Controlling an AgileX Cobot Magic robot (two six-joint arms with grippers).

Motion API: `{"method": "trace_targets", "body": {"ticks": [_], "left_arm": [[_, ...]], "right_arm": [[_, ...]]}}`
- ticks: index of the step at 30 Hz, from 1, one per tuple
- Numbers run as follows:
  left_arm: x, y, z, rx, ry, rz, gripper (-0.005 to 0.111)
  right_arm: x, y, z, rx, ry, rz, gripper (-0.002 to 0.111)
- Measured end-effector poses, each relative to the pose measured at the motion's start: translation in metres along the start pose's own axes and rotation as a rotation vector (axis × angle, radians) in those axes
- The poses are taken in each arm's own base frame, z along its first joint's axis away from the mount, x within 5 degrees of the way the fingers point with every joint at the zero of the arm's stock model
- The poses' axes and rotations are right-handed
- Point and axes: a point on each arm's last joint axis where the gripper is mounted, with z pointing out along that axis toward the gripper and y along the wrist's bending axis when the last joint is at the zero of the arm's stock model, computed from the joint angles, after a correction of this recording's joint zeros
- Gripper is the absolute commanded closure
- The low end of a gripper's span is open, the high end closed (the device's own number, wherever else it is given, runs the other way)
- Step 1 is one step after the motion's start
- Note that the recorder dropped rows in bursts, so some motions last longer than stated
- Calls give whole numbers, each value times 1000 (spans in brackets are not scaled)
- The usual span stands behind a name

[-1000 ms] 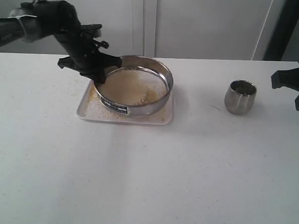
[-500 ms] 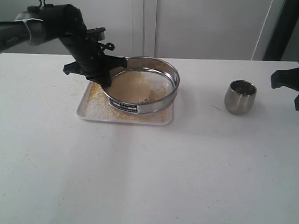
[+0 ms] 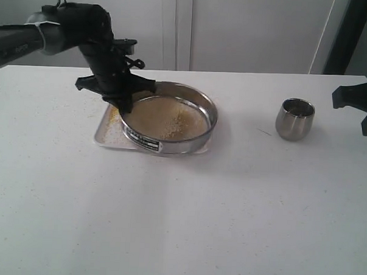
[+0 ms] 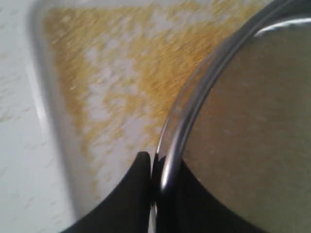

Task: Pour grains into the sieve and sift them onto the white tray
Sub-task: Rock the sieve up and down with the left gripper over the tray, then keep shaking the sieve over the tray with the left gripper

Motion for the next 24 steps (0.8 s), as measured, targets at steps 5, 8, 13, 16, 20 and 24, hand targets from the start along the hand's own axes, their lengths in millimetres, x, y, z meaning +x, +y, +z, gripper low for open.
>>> {"method": "trace_targets", "body": {"ticks": [5, 8, 13, 16, 20, 24], "left_arm": [[-15, 48, -21, 37, -66, -198, 107], [-24, 38, -17, 114, -163, -204, 107], [-10, 7, -5, 123, -65, -133, 107], [-17, 52, -18, 83, -71, -222, 107], [-23, 31, -9, 96, -171, -164, 107], [-11, 22, -5, 27, -67, -149, 107]], "right_arm": [[0, 0, 0, 0, 0, 0, 108], [0, 0, 0, 0, 0, 0, 108], [0, 0, 0, 0, 0, 0, 108], [0, 0, 0, 0, 0, 0, 108], [0, 0, 0, 0, -2, 0, 108], [-1, 0, 0, -1, -9, 0, 108]]}}
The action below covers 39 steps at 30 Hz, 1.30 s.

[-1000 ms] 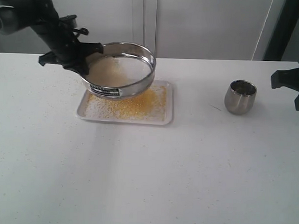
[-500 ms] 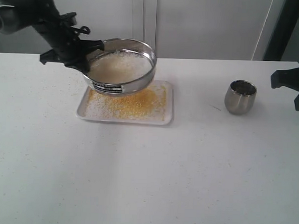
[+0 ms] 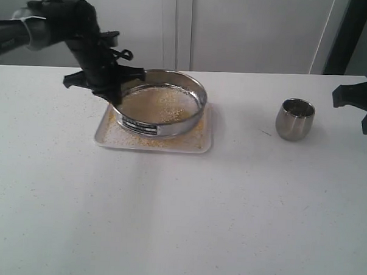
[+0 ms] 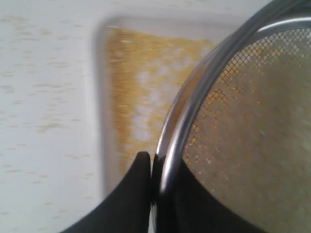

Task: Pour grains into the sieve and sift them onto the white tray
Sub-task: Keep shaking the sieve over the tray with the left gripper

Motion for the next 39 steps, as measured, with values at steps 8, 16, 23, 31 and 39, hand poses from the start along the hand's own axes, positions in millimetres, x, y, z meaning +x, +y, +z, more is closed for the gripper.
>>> {"method": "trace_targets", "body": {"ticks": [8, 16, 23, 31, 39], "left_arm": [[-5, -13, 9, 93, -83, 20, 107], [-12, 27, -5, 22, -28, -45, 107], [-11, 10, -9, 81, -61, 18, 107], [-8, -5, -8, 115, -63, 117, 107], [-11, 24, -9, 60, -23, 132, 107]], "right_arm": [[0, 0, 0, 0, -2, 0, 108], [0, 0, 0, 0, -2, 0, 108], [0, 0, 0, 0, -2, 0, 108], [0, 0, 0, 0, -4, 0, 108], [-1, 0, 0, -1, -10, 0, 108]]}}
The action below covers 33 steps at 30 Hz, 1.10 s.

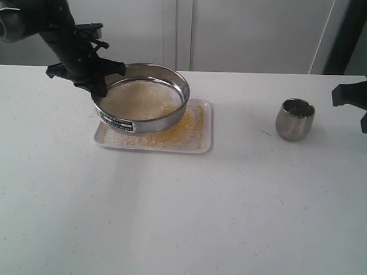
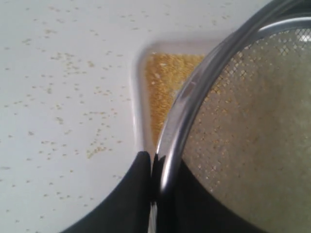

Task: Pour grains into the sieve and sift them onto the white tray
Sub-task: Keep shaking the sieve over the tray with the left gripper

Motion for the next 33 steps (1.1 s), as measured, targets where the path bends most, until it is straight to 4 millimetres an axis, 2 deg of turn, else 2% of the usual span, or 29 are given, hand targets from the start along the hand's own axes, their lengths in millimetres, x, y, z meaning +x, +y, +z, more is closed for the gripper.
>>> {"method": "trace_targets", "body": {"ticks": [2, 4, 7, 9, 11, 15, 17, 18, 22, 24, 26, 30, 32, 33], "left_arm": [[-3, 7, -1, 41, -20, -50, 107], [-6, 1, 1, 85, -51, -44, 107], [-3, -33, 6, 118, -73, 27, 107], [3, -43, 8, 87, -40, 61, 107], [9, -40, 9, 37, 23, 43, 107], [3, 2, 2, 20, 35, -79, 107], [-1, 7, 4, 50, 4, -91, 107], [-2, 7, 6, 56, -9, -86, 107], [8, -32, 24, 85, 20, -1, 107], [13, -38, 25, 61, 52, 36, 107], [14, -33, 20, 40, 75, 25, 107], [6, -2, 10, -12, 51, -55, 107], [4, 1, 12, -31, 30, -46, 107], [5, -5, 15, -41, 24, -16, 107]], "right_arm": [[0, 0, 0, 0, 0, 0, 108], [0, 0, 0, 0, 0, 0, 108], [0, 0, 0, 0, 0, 0, 108], [0, 0, 0, 0, 0, 0, 108], [0, 0, 0, 0, 0, 0, 108], [0, 0, 0, 0, 0, 0, 108], [0, 0, 0, 0, 0, 0, 108], [0, 0, 0, 0, 0, 0, 108], [0, 0, 0, 0, -4, 0, 108], [-1, 0, 0, -1, -7, 0, 108], [-1, 0, 0, -1, -7, 0, 108], [-1, 0, 0, -1, -7, 0, 108], [-1, 0, 0, -1, -7, 0, 108], [-1, 0, 0, -1, -7, 0, 108]]}}
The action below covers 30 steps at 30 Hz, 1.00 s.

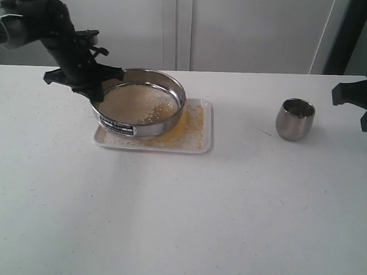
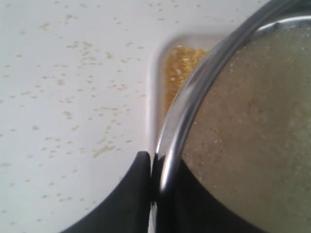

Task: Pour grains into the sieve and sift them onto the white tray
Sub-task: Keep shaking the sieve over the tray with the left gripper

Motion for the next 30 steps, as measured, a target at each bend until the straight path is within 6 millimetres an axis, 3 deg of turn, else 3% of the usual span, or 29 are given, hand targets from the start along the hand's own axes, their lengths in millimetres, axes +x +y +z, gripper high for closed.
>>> {"method": "trace_targets", "body": {"ticks": [3, 5, 12, 18, 23, 26, 30], "left_arm": [[7, -30, 7, -28, 1, 106, 107], [8, -34, 6, -54, 2, 100, 107], [-5, -6, -9, 18, -57, -39, 107], [0, -24, -4, 43, -38, 34, 107], [-5, 3, -13, 58, -27, -53, 107], [-5, -1, -10, 53, -36, 5, 107], [3, -31, -5, 49, -22, 93, 107]], "right_arm": [[0, 0, 0, 0, 0, 0, 108], [0, 0, 0, 0, 0, 0, 108], [0, 0, 0, 0, 0, 0, 108], [0, 0, 0, 0, 0, 0, 108], [0, 0, 0, 0, 0, 0, 108], [0, 0, 0, 0, 0, 0, 108], [0, 0, 0, 0, 0, 0, 108]]}}
